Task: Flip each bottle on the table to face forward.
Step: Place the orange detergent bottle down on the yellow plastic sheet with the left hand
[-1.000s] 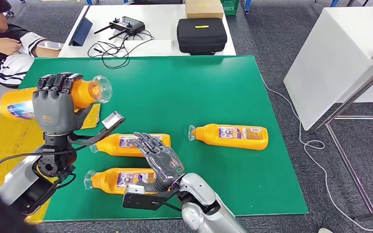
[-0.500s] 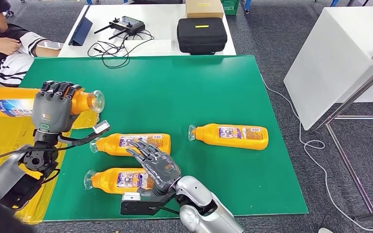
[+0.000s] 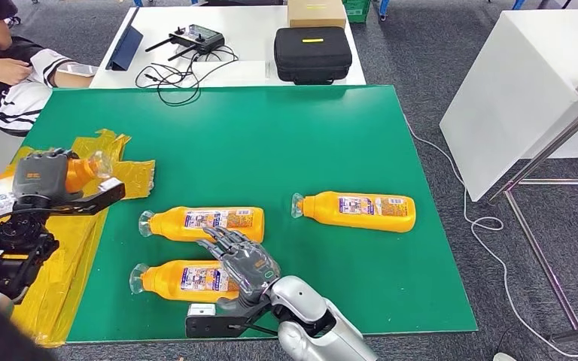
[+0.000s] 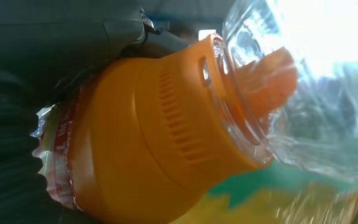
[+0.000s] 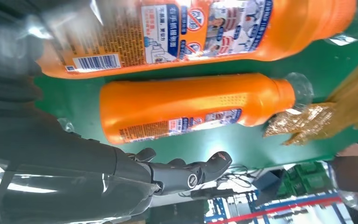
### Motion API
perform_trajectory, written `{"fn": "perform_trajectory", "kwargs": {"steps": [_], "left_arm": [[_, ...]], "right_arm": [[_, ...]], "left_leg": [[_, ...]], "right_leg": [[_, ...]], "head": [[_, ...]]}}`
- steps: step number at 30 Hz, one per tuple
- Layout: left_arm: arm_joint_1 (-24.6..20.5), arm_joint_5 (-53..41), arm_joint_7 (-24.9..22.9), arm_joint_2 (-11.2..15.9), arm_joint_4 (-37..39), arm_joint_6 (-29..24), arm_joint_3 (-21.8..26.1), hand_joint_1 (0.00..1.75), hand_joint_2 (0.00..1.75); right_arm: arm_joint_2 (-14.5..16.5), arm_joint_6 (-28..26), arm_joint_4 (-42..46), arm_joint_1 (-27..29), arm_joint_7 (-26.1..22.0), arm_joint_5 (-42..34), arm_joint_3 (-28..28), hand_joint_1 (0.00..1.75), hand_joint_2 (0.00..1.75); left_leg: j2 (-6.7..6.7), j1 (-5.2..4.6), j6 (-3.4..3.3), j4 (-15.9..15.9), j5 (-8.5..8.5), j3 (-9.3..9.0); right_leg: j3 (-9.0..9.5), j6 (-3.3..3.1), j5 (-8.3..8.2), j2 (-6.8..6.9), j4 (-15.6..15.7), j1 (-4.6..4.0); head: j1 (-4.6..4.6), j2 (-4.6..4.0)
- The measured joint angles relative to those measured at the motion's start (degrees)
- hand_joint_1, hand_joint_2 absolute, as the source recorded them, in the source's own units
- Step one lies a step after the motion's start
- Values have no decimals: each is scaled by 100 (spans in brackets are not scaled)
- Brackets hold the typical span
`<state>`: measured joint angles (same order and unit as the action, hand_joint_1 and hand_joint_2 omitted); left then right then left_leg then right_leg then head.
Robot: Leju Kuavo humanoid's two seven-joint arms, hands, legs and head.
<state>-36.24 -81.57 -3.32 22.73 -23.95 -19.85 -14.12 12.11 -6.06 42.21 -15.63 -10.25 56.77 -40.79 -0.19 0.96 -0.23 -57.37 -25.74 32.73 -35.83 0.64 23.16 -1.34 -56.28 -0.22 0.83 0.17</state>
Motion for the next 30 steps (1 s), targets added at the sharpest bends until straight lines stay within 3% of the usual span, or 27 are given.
{"fn": "perform_trajectory", "kwargs": {"steps": [10,25,28,29,30], "left_arm": [[-27,97,147,-20,410,318,546,175,175],[-26,98,157,-39,535,340,663,175,175],[-24,98,157,-44,539,423,674,170,175],[-22,98,157,-49,541,474,680,130,175],[-19,98,157,-57,546,540,686,86,175]], "right_arm": [[1,90,0,17,54,101,0,0,175],[2,90,0,19,59,109,0,0,175],[2,97,0,19,77,141,0,0,44],[1,104,0,19,92,159,0,0,0],[1,119,0,19,118,181,-1,0,0]], "left_leg": [[-2,0,2,0,-2,6],[-2,0,2,0,-2,6],[-2,0,2,0,-2,6],[-2,0,2,0,-2,6],[-2,0,2,0,-2,6]], "right_leg": [[-4,0,1,1,2,1],[-4,0,1,1,1,1],[-4,0,1,1,1,1],[-4,0,1,1,1,2],[-4,0,1,1,1,2]], "head": [[-1,0],[0,0],[0,0],[0,0],[0,0]]}}
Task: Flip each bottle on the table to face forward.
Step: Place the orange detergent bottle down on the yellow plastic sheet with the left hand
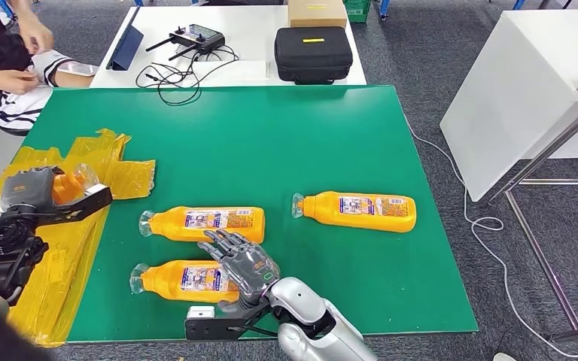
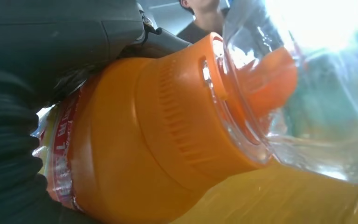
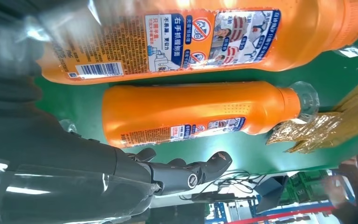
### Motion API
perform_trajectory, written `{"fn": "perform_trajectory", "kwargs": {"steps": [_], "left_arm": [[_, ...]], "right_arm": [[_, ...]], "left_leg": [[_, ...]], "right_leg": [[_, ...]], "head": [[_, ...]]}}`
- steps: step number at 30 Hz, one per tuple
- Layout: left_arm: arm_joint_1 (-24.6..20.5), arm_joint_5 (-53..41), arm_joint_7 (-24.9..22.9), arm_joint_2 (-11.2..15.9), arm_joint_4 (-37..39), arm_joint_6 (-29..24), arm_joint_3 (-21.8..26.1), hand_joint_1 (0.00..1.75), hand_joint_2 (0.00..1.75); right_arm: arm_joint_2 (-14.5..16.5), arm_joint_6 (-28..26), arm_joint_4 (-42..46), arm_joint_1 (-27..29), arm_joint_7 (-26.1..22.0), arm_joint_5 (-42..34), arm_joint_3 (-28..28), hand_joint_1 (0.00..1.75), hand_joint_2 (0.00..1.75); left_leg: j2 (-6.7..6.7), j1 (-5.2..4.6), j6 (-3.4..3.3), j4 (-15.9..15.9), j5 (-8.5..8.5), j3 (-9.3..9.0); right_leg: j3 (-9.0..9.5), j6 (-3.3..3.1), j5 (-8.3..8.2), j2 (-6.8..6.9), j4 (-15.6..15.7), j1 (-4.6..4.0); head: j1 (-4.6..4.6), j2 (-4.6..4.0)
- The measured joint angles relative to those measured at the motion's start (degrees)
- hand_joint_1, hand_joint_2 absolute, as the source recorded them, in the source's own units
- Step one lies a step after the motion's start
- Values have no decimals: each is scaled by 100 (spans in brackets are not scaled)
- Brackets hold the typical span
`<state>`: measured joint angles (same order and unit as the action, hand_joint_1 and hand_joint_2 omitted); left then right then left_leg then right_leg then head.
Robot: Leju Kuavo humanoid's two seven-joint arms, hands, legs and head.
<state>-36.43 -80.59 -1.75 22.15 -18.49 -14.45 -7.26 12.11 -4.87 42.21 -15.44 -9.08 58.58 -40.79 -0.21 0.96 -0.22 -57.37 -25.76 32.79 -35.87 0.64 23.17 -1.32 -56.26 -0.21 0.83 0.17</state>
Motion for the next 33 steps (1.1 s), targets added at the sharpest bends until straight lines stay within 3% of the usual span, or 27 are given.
{"fn": "perform_trajectory", "kwargs": {"steps": [2,9,13,19,23,26,29,31,33], "left_arm": [[8,-3,3,-22,13,171,10,3,175],[31,14,315,-111,85,1114,108,0,175],[39,121,1014,-160,86,1709,180,0,0],[44,308,2010,-272,-167,2052,143,0,0],[65,552,2321,-337,-471,2083,27,0,0],[168,1016,2772,-388,-807,2114,-88,0,0],[418,2258,3622,-434,-1463,2459,-177,0,0],[690,3545,4024,-460,-2291,2750,-267,0,0],[936,4455,4130,-497,-3187,2964,-343,0,0]], "right_arm": [[-1,51,0,0,68,57,-4,0,0],[-11,271,-62,-1,396,364,-108,0,0],[-19,276,-165,-2,644,511,-189,0,0],[-25,274,-342,-2,951,701,-209,0,0],[-21,247,-435,-2,1031,785,-209,0,175],[-17,252,-508,-5,1070,832,-207,18,175],[-2,312,-622,-45,1099,900,-193,42,175],[21,373,-725,-100,1117,958,-181,42,175],[48,408,-825,-153,1128,1005,-171,42,175]], "left_leg": [[0,0,0,0,0,0],[0,0,0,0,0,0],[0,0,0,0,0,0],[-1,-2,0,0,0,0],[-2,-2,0,-1,0,0],[-1,-2,0,-1,0,0],[1,-2,0,-1,0,-1],[1,-3,0,-1,-1,-1],[0,-5,-1,-1,-2,-1]], "right_leg": [[0,0,0,0,0,0],[0,0,0,0,0,-1],[0,0,0,0,0,0],[0,1,-1,1,0,4],[0,1,-1,2,0,4],[0,1,-1,1,0,4],[0,1,0,0,0,4],[0,1,0,-1,1,5],[2,1,0,0,1,7]], "head": [[0,0],[-1,0],[0,-1],[0,0],[1,0],[1,0],[1,0],[1,0],[0,0]]}}
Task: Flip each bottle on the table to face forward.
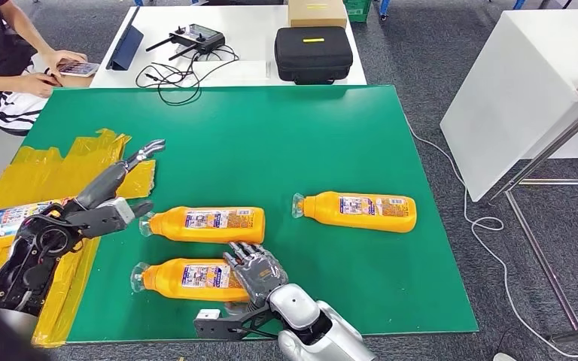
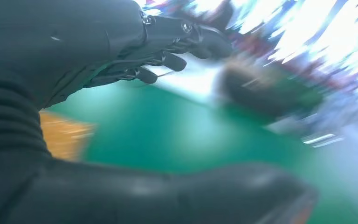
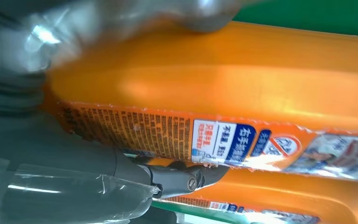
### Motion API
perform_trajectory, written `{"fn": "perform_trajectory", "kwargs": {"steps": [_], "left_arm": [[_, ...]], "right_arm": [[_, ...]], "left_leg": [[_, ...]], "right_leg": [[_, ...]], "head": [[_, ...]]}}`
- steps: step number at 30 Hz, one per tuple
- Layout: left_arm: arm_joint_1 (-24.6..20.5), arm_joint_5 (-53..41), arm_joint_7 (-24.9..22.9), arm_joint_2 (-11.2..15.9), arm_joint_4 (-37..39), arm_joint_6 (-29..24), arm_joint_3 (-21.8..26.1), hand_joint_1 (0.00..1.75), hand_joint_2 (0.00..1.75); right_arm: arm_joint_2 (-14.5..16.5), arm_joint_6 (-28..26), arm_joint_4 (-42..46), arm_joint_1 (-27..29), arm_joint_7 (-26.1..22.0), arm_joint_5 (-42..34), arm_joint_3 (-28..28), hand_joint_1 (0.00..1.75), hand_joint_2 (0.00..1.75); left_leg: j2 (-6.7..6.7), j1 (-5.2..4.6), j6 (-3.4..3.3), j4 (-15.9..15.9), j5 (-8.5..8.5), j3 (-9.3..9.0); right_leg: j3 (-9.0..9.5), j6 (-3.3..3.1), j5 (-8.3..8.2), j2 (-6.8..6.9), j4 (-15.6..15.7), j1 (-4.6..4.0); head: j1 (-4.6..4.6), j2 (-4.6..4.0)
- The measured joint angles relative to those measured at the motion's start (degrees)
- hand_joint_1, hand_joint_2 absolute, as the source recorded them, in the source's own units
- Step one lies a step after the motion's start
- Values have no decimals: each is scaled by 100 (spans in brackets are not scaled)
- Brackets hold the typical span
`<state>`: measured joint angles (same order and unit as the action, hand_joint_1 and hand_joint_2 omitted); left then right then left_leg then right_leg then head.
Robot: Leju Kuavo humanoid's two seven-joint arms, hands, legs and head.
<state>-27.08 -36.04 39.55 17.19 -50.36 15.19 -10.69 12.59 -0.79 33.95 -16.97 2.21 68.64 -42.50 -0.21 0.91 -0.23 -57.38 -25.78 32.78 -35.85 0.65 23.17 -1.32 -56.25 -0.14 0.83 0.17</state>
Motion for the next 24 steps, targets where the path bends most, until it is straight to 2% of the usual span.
{"fn": "perform_trajectory", "kwargs": {"steps": [1,2,3,5,6,7,10,14,20,24], "left_arm": [[91,149,-15,-18,-343,72,-16,0,0],[168,194,-30,-32,-634,128,-27,0,0],[232,187,-33,-44,-869,162,-36,0,0],[331,193,0,-57,-1229,177,-45,0,0],[378,248,21,-61,-1384,154,-48,0,0],[427,361,40,-63,-1547,112,-51,0,0],[609,885,67,-100,-2182,-1,-74,0,0],[897,1223,80,-294,-3223,37,-90,0,175],[1172,1251,81,-736,-4402,102,-71,0,175],[1366,1431,-17,-1060,-4779,127,78,0,175]], "right_arm": [[13,2,-38,-19,4,11,7,42,175],[26,4,-73,-32,8,21,15,55,175],[38,6,-98,-40,11,29,24,80,175],[57,19,-139,-52,13,47,40,140,175],[65,35,-155,-57,13,57,48,158,175],[73,58,-168,-63,13,68,58,167,175],[98,126,-220,-88,15,123,85,173,175],[133,148,-321,-131,100,257,107,175,175],[191,-14,-402,-132,155,368,159,175,175],[200,-671,-383,-22,-112,25,398,175,175]], "left_leg": [[0,-1,0,0,-1,0],[0,-2,-1,0,-1,0],[0,-3,-1,0,-2,-1],[0,-2,0,0,-1,-2],[0,-2,0,0,-1,-4],[1,-1,1,0,-1,-6],[3,0,1,1,-1,-14],[1,-1,1,1,-1,-21],[-2,-3,-2,2,-4,-32],[-6,-3,-3,1,-3,-31]], "right_leg": [[0,0,0,0,0,1],[1,0,0,0,1,2],[1,0,0,0,1,2],[2,0,0,0,1,2],[2,0,0,0,1,2],[3,0,0,0,1,1],[9,0,0,-2,0,1],[18,-1,0,-1,2,1],[36,-1,1,4,5,4],[39,0,1,11,4,4]], "head": [[1,0],[1,0],[1,0],[2,0],[2,0],[3,0],[3,0],[3,-1],[4,0],[2,0]]}}
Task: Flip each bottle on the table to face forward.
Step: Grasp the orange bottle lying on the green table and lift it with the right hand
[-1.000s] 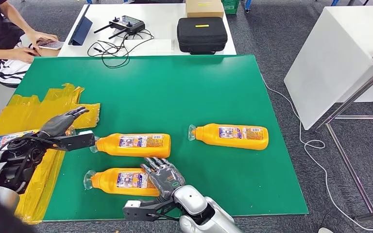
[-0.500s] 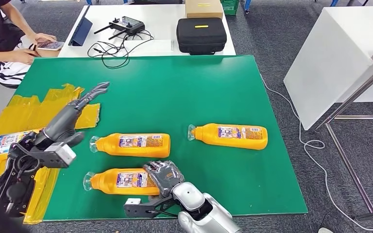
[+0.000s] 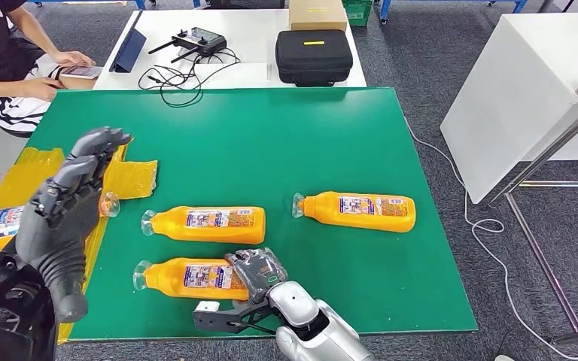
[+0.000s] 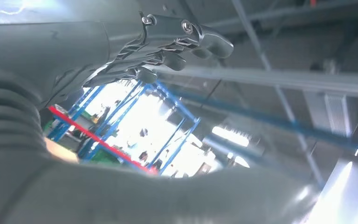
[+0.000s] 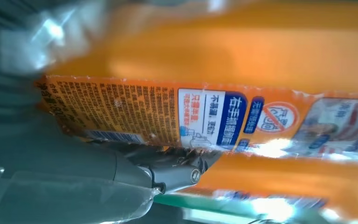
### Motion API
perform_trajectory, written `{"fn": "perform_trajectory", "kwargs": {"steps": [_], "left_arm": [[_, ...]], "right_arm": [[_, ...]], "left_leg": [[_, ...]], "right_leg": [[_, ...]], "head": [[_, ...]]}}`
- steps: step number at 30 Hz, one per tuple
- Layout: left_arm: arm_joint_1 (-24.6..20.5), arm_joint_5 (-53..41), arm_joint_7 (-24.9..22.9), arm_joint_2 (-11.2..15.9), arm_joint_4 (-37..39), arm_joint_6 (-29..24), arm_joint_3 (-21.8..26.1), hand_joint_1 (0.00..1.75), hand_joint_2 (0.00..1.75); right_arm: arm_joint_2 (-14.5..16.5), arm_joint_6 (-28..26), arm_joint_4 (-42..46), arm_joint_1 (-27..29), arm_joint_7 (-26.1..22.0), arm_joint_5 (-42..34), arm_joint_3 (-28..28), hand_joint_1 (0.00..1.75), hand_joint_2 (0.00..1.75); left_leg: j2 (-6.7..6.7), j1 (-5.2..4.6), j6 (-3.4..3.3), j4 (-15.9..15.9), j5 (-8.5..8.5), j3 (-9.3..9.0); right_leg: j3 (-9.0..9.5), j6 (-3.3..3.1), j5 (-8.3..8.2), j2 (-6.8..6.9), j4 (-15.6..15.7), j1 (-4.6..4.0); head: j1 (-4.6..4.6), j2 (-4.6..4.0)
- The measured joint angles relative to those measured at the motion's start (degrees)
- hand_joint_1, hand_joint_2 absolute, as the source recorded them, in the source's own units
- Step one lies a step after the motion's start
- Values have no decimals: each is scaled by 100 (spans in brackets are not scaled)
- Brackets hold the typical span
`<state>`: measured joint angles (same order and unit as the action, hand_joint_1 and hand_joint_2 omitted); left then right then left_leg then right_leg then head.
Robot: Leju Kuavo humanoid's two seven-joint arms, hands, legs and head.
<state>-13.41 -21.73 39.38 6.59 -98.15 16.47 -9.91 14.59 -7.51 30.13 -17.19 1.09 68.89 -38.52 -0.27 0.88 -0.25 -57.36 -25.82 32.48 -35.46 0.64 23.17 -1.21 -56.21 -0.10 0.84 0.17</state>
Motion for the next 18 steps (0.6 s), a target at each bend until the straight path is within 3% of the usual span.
{"fn": "perform_trajectory", "kwargs": {"steps": [8,18], "left_arm": [[105,612,-1463,-474,201,-211,550,0,175],[88,717,-1639,-731,807,-398,780,0,175]], "right_arm": [[0,-1211,1394,614,-1053,-1488,967,175,175],[-24,-1534,2491,1023,-1347,-1878,1480,175,175]], "left_leg": [[-4,1,0,0,0,3],[-2,0,0,0,-1,9]], "right_leg": [[-7,0,0,4,-1,-2],[-14,0,0,3,0,-1]], "head": [[2,0],[2,0]]}}
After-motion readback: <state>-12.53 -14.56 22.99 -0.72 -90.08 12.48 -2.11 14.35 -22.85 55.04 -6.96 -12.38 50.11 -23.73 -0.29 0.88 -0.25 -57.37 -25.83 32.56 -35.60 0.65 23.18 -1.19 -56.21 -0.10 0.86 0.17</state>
